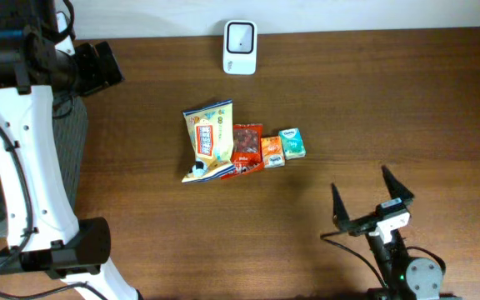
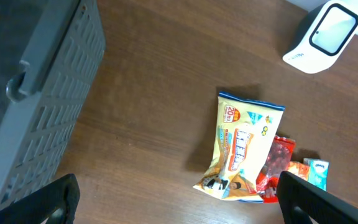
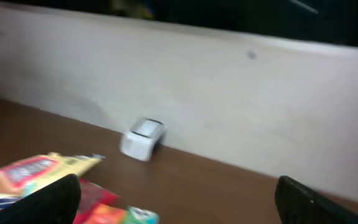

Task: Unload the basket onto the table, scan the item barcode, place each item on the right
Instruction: 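Move the right gripper to the green tissue pack and grasp it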

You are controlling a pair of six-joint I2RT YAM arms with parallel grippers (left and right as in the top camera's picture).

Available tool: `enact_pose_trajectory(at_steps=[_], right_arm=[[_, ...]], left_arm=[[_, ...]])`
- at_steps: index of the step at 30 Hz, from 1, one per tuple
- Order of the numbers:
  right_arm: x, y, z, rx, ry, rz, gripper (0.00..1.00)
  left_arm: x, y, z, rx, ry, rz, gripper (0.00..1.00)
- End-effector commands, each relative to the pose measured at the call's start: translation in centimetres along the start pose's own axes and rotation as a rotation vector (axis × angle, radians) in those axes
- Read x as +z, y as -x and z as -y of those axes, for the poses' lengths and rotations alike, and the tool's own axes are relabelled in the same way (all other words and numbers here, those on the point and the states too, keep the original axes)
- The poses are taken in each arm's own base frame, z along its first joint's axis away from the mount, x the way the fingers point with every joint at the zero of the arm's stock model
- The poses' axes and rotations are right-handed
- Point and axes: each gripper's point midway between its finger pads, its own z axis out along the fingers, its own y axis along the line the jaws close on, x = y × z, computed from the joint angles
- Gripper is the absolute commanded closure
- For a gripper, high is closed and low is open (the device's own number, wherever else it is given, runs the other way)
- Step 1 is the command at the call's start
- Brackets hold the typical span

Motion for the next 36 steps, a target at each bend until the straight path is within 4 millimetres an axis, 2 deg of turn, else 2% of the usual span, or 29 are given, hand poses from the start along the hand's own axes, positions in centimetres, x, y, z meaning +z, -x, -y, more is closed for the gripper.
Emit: enact_pose_trajectory(at_steps=[1,3,5,7,9,11,13,14,16,17,18,19,20,21,24,25,26,28,32,34,35,36], right_arm=[[-0.9,3.1,-4.6,0.033,0.280,0.133,0.01],[-1.3,5.0,-4.9,0.030,0.303,0.203,0.01],[-1.3,6.6,-4.7,0.086,0.308,0.183,0.01],[-0.6,7.5,-4.4,0.125,0.311,0.102,0.01],[1.2,8.2,-3.7,0.168,0.316,-0.044,0.01],[3.7,8.0,-3.0,0.248,0.322,-0.201,0.01],[6.0,7.2,-3.2,0.330,0.389,-0.334,0.02],[6.8,7.0,-3.8,0.371,0.446,-0.363,0.02],[7.2,6.0,-6.9,0.545,0.696,-0.447,0.02],[8.0,5.7,-7.4,0.558,0.778,-0.424,0.02],[9.8,4.5,-6.8,0.665,0.736,-0.467,0.02],[12.4,2.2,-5.3,0.811,0.609,-0.556,0.02],[13.2,1.4,-5.0,0.841,0.586,-0.588,0.02],[14.6,-1.2,-4.3,0.908,0.501,-0.712,0.01],[15.3,-7.1,-1.9,0.872,0.247,-1.029,0.02],[15.5,-9.6,-0.3,0.812,0.103,-1.175,0.02],[16.0,-10.7,0.4,0.781,0.047,-1.226,0.01],[17.6,-12.7,0.6,0.769,0.037,-1.233,0.01],[16.6,-18.2,0.2,0.777,-0.004,-1.357,0.01],[16.0,-20.2,-0.6,0.741,0.059,-1.401,0.17],[15.6,-21.4,-1.2,0.727,0.099,-1.428,0.20],[15.5,-21.7,-1.4,0.729,0.106,-1.435,0.21]], left_arm=[[-0.1,0.1,-0.1,-0.012,0.004,0.006,0.01],[-0.1,0.1,-0.1,-0.012,0.004,0.006,0.01],[-0.1,0.1,-0.1,-0.012,0.004,0.005,0.01],[-0.1,0.1,-0.1,-0.012,0.004,0.005,0.01],[-0.1,0.1,-0.1,-0.012,0.003,0.006,0.01],[-0.1,0.1,-0.1,-0.012,0.003,0.006,0.01],[-0.1,0.1,-0.1,-0.012,0.004,0.006,0.01],[-0.1,0.1,-0.1,-0.012,0.003,0.006,0.01],[-0.1,0.1,-0.1,-0.012,0.003,0.006,0.01],[-0.1,0.1,-0.1,-0.012,0.004,0.005,0.01],[-0.1,0.1,-0.1,-0.012,0.003,0.006,0.01],[-0.1,0.1,-0.1,-0.012,0.004,0.005,0.01],[-0.1,0.1,-0.1,-0.012,0.003,0.006,0.01],[-0.1,0.1,-0.1,-0.012,0.003,0.006,0.01],[-0.1,0.1,-0.1,-0.012,0.004,0.006,0.01],[-0.1,0.1,-0.1,-0.012,0.003,0.006,0.01],[-0.1,0.1,-0.1,-0.012,0.004,0.006,0.01],[-0.1,0.1,-0.1,-0.012,0.004,0.006,0.01],[-0.1,0.1,-0.1,-0.012,0.004,0.005,0.01],[-0.1,0.1,-0.1,-0.012,0.004,0.006,0.01],[-0.1,0.1,-0.1,-0.012,0.004,0.006,0.01],[-0.1,0.1,-0.1,-0.012,0.004,0.006,0.01]])
